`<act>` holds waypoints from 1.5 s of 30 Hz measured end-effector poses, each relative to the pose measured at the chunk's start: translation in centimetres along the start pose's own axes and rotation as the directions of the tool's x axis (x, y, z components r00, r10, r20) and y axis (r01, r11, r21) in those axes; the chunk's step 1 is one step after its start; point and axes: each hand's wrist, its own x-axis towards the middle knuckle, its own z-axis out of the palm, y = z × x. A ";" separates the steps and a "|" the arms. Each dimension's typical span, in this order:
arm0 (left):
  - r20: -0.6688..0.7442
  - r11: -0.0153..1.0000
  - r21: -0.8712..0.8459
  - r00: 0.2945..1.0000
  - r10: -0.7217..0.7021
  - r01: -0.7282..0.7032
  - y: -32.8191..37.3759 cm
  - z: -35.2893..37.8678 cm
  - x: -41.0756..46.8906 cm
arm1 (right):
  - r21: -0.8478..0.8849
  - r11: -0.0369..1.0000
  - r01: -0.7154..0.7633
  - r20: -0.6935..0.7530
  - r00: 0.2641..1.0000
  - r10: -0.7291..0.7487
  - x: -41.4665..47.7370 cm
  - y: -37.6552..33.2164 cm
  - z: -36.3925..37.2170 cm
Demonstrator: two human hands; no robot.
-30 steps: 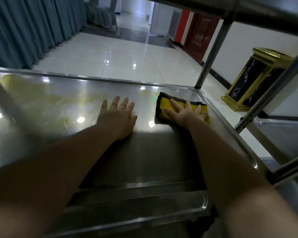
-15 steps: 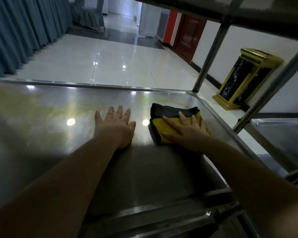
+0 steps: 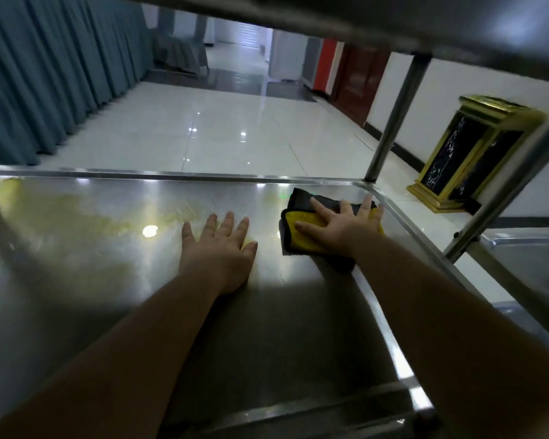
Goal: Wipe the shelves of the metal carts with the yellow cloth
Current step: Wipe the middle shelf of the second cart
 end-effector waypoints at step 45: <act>0.026 0.995 0.085 0.998 -0.054 0.052 3.5 0.3 -2.7 | 0.119 0.991 0.063 -0.018 0.998 -0.061 0.2 11.6 1.4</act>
